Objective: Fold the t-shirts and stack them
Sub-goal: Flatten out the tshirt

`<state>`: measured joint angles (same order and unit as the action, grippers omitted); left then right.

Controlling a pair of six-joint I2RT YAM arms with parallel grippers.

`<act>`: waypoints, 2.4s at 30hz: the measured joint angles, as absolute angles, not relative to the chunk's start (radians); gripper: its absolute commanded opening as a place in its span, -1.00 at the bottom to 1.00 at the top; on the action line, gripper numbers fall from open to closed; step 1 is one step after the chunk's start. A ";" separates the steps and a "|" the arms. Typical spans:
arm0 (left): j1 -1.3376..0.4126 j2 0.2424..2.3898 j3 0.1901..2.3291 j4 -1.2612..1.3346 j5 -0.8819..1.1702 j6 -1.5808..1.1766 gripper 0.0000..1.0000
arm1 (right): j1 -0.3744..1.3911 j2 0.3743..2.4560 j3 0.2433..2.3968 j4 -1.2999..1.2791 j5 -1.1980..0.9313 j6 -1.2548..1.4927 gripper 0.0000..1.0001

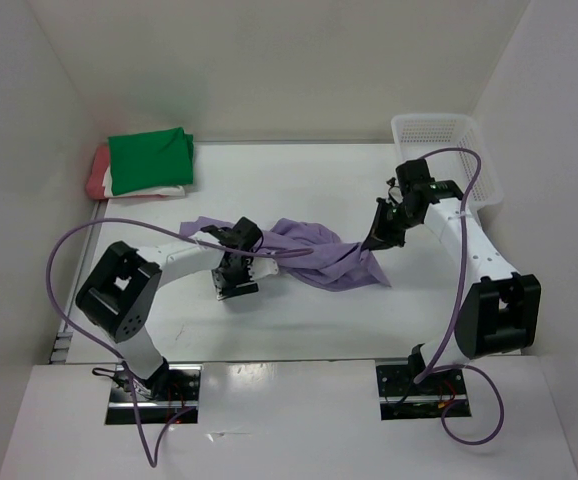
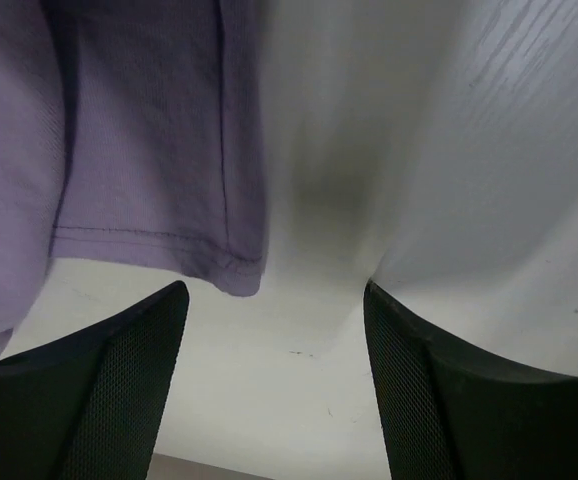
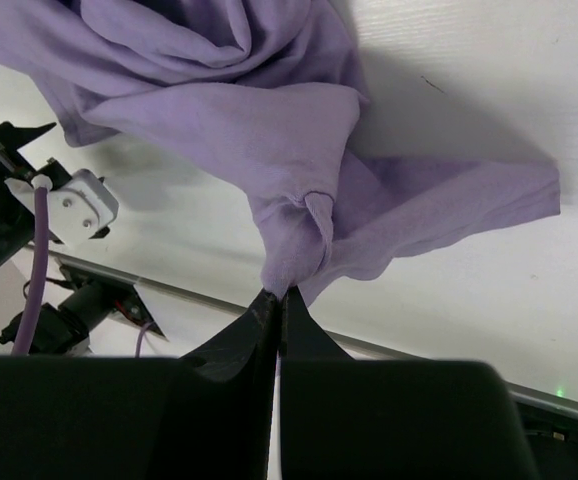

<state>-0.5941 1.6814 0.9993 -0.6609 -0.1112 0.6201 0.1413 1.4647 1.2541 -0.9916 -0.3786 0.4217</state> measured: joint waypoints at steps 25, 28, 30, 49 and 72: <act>-0.360 1.650 1.035 -0.669 -0.213 0.575 -1.00 | 0.779 1.584 0.974 -0.927 -0.499 0.525 0.06; -0.358 1.629 1.024 -0.687 -0.213 0.573 -1.00 | 0.672 1.477 0.983 -0.934 -0.427 0.583 -0.03; -0.358 1.625 1.010 -0.702 -0.212 0.569 -1.00 | 0.566 1.364 0.991 -0.952 -0.325 0.649 0.06; -0.232 1.526 0.863 -0.767 -0.366 0.540 -1.00 | 0.406 1.448 0.932 -1.063 0.089 0.877 0.58; -0.208 1.488 0.841 -0.829 -0.434 0.516 -1.00 | 0.571 1.485 0.728 -0.822 -0.058 1.027 0.58</act>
<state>-0.2081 1.4876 0.8413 -0.8291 -0.4335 0.5156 0.5713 1.4853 0.7280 -0.8219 -0.0578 1.0271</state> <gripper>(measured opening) 0.008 0.859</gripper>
